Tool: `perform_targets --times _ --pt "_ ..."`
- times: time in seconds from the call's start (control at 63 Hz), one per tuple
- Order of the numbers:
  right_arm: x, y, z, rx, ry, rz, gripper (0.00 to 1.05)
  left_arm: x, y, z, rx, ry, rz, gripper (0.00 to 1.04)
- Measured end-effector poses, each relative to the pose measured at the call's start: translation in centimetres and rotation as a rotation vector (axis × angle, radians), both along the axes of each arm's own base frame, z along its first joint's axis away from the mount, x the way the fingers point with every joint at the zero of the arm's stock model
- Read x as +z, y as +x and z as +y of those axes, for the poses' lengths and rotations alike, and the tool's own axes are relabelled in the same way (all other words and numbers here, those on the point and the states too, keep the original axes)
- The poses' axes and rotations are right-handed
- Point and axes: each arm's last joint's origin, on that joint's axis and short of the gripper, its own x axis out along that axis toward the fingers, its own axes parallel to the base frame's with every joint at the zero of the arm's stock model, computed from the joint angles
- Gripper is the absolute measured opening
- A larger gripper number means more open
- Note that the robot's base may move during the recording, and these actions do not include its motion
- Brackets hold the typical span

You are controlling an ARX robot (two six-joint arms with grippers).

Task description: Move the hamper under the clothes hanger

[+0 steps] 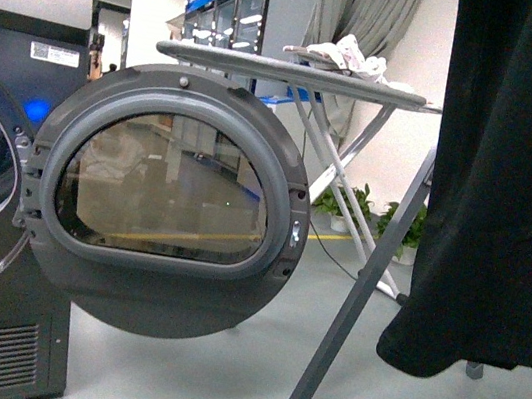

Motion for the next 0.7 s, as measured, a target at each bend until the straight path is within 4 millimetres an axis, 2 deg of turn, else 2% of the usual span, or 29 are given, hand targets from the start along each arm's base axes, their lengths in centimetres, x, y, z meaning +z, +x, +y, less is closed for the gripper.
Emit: perform_targets --times 0.698 --pt "0.0 0.0 0.0 0.001 0.0 0.0 0.97 0.02 -0.02 0.0 0.001 0.0 -0.002 0.98"
